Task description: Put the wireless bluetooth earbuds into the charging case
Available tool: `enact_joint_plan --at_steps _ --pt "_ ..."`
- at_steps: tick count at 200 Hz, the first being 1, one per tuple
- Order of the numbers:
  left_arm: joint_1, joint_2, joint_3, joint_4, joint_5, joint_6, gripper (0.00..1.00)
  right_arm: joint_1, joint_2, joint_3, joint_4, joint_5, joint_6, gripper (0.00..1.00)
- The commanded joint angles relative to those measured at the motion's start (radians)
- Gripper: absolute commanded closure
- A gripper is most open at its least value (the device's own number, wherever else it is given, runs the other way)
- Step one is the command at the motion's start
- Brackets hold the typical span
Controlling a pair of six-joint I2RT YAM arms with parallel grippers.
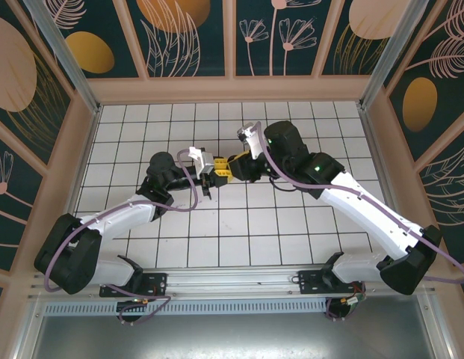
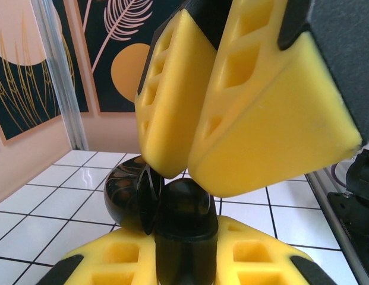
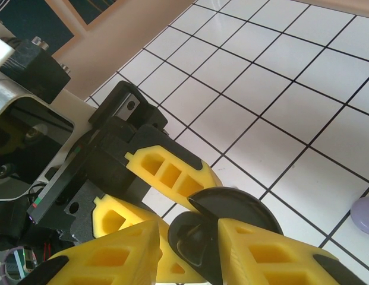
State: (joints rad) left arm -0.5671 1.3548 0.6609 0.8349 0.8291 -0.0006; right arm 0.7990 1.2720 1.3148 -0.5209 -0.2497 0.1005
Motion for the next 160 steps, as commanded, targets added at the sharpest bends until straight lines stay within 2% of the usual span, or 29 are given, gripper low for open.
enact_joint_plan --at_steps 1,89,160 --pt "-0.002 -0.031 0.037 0.038 0.011 0.010 1.00 0.016 0.022 -0.014 -0.011 0.047 -0.027 0.67" --pt "-0.002 -0.050 0.045 0.033 0.014 0.009 1.00 0.101 0.041 -0.012 -0.050 0.230 -0.064 0.67" --pt "-0.001 -0.062 0.043 0.031 0.013 0.010 1.00 0.112 0.034 -0.015 -0.031 0.260 -0.061 0.78"
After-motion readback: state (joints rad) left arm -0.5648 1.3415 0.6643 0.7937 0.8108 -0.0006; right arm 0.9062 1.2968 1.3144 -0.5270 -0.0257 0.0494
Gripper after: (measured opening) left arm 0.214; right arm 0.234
